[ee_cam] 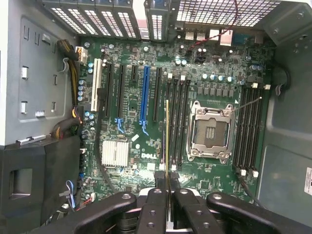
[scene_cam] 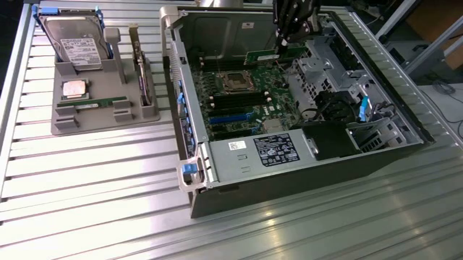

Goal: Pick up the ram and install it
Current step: 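Insert the ram into the slot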

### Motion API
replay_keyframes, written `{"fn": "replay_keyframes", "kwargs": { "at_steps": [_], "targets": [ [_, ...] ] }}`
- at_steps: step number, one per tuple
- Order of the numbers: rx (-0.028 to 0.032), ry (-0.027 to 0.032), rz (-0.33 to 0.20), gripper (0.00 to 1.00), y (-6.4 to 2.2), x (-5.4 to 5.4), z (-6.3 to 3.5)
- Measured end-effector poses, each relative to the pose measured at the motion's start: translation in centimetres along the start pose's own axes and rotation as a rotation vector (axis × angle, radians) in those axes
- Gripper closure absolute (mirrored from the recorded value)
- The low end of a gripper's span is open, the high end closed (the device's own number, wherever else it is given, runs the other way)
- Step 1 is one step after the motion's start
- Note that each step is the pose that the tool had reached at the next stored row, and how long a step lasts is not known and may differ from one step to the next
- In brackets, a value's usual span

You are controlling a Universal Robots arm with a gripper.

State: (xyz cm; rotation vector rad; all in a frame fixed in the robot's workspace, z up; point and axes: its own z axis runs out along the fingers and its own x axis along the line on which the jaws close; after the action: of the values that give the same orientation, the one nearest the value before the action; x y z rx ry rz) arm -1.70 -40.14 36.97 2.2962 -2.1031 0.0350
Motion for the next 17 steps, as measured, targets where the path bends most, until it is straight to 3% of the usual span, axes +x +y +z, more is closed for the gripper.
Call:
{"fn": "replay_keyframes", "kwargs": {
  "at_steps": [3, 6, 14, 16, 17],
  "targets": [
    [-0.0003, 0.0036, 0.001, 0.87, 0.00, 0.0, 0.26],
    [-0.0021, 0.0058, 0.043, 0.87, 0.01, 0.0, 0.47],
    [-0.0025, 0.0102, 0.046, 0.87, 0.00, 0.1, 0.92],
    [-0.0028, 0.0148, 0.046, 0.87, 0.00, 0.1, 1.14],
    [-0.0032, 0.0219, 0.046, 0.87, 0.00, 0.1, 1.52]
  ]
}}
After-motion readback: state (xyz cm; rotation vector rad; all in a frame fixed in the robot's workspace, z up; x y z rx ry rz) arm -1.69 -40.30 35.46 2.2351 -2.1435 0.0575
